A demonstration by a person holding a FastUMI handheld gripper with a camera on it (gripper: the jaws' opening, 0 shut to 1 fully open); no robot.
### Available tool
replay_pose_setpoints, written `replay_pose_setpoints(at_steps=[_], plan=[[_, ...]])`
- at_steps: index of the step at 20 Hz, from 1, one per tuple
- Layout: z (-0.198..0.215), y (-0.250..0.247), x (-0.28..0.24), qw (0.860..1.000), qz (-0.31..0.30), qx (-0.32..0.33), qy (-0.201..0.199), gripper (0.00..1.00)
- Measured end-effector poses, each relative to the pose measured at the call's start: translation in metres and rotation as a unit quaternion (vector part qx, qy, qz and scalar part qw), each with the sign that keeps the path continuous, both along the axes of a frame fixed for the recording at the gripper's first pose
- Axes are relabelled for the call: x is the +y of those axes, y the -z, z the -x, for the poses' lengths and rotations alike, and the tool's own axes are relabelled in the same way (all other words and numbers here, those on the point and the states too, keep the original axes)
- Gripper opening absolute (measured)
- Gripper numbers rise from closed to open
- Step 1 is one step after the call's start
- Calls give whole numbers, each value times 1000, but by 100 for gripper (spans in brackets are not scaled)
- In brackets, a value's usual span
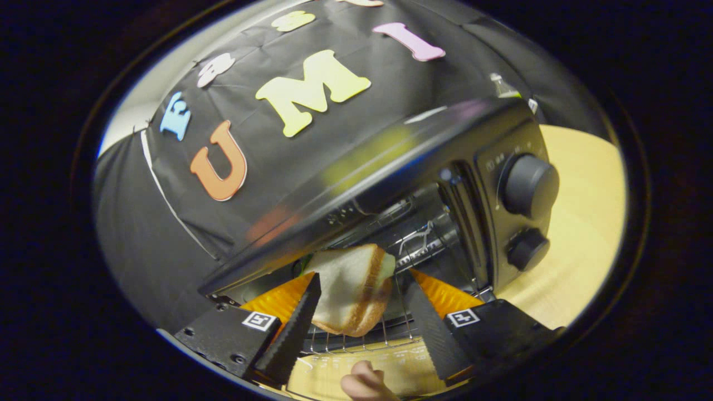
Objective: Open the toaster oven, put the food inside, and close the toaster oven door.
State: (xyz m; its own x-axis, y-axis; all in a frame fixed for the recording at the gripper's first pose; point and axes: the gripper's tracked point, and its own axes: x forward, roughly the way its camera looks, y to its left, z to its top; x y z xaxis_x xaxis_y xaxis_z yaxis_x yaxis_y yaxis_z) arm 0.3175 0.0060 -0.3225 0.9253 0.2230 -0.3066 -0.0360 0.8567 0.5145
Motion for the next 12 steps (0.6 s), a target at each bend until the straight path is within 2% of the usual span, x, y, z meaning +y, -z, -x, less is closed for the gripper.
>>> replay_pose_setpoints(at_steps=[2, 5, 7, 12], plan=[[3, -2, -10, 999, 37, -8, 15, 100], [23, -12, -27, 989, 136, -37, 37, 100], [46, -16, -23, 984, 172, -50, 15, 100], [112, 8, -8, 981, 191, -15, -15, 100]])
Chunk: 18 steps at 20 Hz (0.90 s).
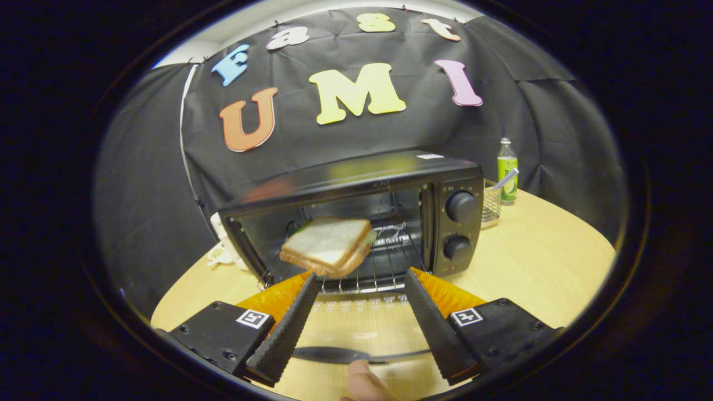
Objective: Open the toaster oven, put the food inside, and close the toaster oven door.
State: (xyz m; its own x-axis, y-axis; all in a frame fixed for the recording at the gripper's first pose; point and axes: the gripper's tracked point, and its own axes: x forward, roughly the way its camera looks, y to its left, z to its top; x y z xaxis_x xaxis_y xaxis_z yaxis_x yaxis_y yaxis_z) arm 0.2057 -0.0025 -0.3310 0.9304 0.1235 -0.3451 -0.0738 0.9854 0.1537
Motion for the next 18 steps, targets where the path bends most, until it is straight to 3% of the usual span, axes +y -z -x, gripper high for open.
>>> replay_pose_setpoints(at_steps=[5, 9, 18], plan=[[52, 40, 12, 997, 65, 42, -13, 100], [74, 78, 25, 993, 73, 89, -20, 100], [71, 99, 27, 985, 101, 140, -4, 100]])
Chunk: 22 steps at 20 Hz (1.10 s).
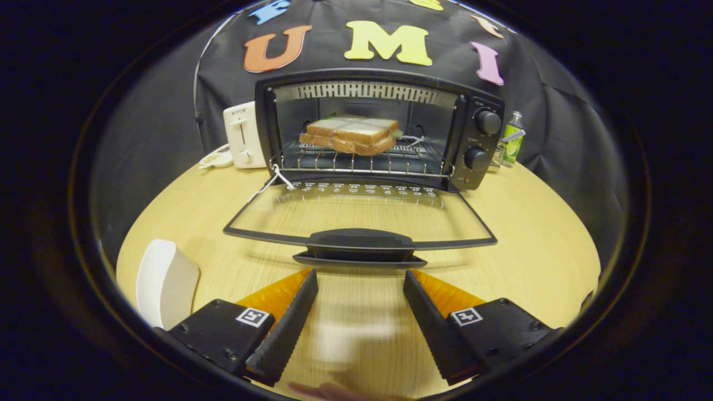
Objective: Open the toaster oven, put the food inside, and close the toaster oven door.
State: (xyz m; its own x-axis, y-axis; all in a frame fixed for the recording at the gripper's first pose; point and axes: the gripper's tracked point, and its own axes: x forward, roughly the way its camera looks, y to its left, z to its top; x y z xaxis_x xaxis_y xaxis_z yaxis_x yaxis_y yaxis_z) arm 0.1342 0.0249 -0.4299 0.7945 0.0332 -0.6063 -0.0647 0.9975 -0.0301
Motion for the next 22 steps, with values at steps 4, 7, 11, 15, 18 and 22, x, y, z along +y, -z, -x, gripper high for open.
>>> replay_pose_setpoints(at_steps=[4, 7, 11, 15, 18, 22], plan=[[0, -1, 0, 1000, -4, 4, 4, 100], [0, -4, 2, 1000, -21, 12, 13, 100], [0, -14, 3, 1000, -21, 9, 15, 100], [-2, -35, 2, 1000, 9, -23, 18, 100], [-6, -49, 3, 998, 26, -54, 21, 100], [-23, -85, 5, 989, 57, -139, 1, 100]])
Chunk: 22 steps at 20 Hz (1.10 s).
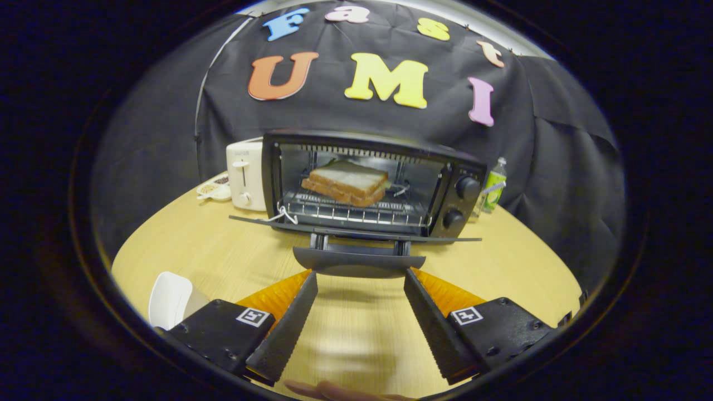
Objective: Open the toaster oven, put the food inside, and close the toaster oven door.
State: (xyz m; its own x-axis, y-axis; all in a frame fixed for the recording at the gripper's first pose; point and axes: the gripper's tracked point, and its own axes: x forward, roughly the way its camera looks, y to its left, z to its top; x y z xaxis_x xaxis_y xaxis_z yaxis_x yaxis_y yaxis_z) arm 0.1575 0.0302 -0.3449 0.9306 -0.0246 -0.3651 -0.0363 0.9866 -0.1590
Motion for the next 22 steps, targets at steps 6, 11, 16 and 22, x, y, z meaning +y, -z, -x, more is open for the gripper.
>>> replay_pose_setpoints(at_steps=[6, 11, 16, 22], plan=[[-30, -31, 1, 999, 0, -48, 5, 100], [-20, -35, 12, 999, -50, -10, -12, 100], [22, -80, -6, 999, -36, -31, -10, 100], [91, -206, -43, 986, -36, -162, -2, 100]])
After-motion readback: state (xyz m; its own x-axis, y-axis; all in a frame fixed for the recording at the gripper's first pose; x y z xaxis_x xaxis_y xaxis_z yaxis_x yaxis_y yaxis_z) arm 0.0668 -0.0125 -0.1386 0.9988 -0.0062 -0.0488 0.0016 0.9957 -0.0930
